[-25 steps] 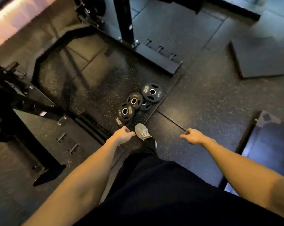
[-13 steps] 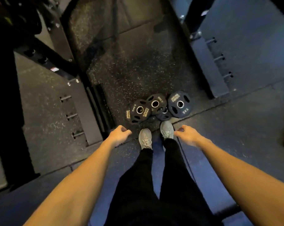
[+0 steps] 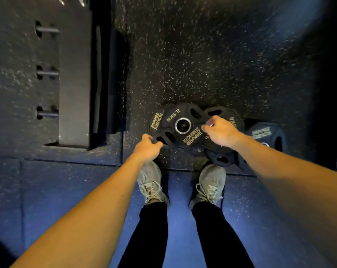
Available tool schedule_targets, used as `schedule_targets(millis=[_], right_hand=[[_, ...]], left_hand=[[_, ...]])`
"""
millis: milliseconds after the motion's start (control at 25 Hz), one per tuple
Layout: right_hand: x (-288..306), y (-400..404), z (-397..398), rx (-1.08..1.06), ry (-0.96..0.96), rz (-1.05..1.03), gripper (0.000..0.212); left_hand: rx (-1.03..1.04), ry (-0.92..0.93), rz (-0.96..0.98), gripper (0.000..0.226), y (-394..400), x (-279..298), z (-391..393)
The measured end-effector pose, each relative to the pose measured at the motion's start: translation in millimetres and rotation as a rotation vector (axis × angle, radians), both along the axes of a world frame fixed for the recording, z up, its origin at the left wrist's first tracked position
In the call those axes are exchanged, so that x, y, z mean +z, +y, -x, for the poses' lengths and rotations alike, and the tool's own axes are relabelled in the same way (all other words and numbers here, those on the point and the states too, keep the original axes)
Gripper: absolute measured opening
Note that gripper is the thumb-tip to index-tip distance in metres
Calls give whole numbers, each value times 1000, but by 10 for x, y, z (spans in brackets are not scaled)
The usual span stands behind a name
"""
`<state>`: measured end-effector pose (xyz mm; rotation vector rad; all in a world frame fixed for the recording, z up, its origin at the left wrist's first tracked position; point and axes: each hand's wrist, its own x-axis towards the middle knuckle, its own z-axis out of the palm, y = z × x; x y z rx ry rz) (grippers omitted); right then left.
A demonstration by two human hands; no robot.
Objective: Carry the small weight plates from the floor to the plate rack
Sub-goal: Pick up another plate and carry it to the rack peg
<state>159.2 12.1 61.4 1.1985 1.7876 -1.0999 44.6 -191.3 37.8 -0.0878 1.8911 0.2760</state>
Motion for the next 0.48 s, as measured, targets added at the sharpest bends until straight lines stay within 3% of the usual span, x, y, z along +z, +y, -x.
schedule_targets(millis=[200, 320, 480], right_hand=[[-1182, -8, 174, 33, -1, -190, 38], [-1470, 73, 223, 2, 11, -226, 31], [-1618, 163, 312, 248, -81, -274, 35]], left_hand=[[217, -40, 4, 49, 152, -1206, -76], [252, -52, -14, 57, 263, -1518, -136], [302, 32, 16, 68, 386, -1586, -214]])
